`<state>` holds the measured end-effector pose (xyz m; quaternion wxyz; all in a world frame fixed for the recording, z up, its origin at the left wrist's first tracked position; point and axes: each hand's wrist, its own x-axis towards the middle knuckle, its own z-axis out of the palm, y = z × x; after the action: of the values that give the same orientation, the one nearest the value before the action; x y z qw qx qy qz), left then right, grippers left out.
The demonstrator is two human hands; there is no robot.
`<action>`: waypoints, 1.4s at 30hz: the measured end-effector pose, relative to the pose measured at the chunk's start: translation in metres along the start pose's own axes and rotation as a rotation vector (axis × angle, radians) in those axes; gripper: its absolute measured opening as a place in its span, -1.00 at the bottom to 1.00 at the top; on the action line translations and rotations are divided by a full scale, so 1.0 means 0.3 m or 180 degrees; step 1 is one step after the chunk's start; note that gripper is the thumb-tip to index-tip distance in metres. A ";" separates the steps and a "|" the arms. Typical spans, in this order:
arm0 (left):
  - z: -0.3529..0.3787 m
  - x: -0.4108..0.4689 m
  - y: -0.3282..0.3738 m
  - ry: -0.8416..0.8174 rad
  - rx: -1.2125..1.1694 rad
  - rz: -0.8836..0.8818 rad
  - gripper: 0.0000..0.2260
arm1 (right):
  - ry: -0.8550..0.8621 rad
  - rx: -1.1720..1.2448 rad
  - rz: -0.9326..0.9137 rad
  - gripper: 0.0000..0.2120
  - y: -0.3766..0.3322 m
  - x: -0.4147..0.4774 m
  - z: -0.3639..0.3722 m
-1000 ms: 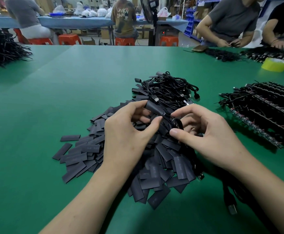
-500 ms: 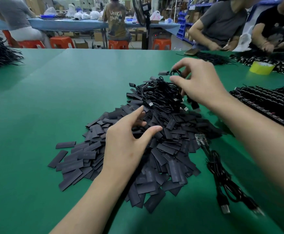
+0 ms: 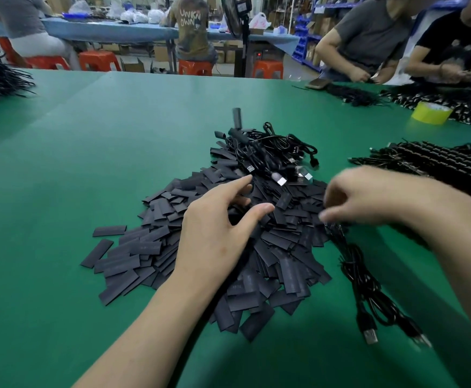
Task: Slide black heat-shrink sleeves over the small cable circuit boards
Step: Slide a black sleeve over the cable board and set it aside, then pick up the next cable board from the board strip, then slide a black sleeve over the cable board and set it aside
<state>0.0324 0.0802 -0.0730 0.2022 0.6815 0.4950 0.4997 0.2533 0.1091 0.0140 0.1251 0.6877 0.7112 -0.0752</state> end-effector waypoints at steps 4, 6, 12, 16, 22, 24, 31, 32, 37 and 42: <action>0.002 -0.011 0.002 -0.0127 -0.0066 -0.0013 -0.54 | 0.0217 -0.0112 0.0461 -0.61 0.025 -0.026 0.107; 0.005 -0.012 0.003 -0.0198 -0.0092 -0.0020 -0.55 | 0.0388 0.0183 0.0477 -0.66 0.037 -0.021 0.126; 0.004 -0.016 0.010 -0.0551 -0.0340 0.0007 -0.77 | 0.0365 0.2507 -0.0243 -0.81 0.046 -0.049 0.066; 0.009 -0.009 0.023 -0.0977 -0.0994 -0.0207 -0.93 | 0.0029 0.3768 -0.0889 -0.72 -0.052 -0.065 0.053; -0.005 0.005 0.017 -0.1021 -0.1834 -0.0624 -0.98 | 0.0143 0.4675 -0.1081 -0.82 -0.124 -0.056 0.138; -0.004 0.006 0.013 -0.0988 -0.1832 -0.0651 -0.92 | 0.0394 0.4602 -0.1184 -0.86 -0.123 -0.052 0.157; -0.008 0.012 0.010 -0.1049 -0.2115 -0.0776 -0.89 | 0.0567 0.4828 -0.1462 -0.94 -0.141 -0.055 0.186; -0.011 0.011 0.014 -0.1108 -0.2164 -0.0794 -0.91 | 0.0498 0.4930 -0.1466 -0.94 -0.141 -0.055 0.190; -0.022 0.004 0.033 -0.1314 -0.2506 -0.0974 -0.92 | 0.0168 0.5324 -0.1570 -0.92 -0.149 -0.065 0.195; -0.016 0.003 0.040 -0.1350 -0.2695 -0.1200 -0.84 | -0.0296 0.5399 -0.1622 -0.89 -0.132 -0.066 0.179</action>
<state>0.0337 0.0747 -0.0614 0.6433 0.5251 0.3114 0.4619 0.2182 0.0736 -0.0344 -0.4185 0.3658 0.5418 -0.6304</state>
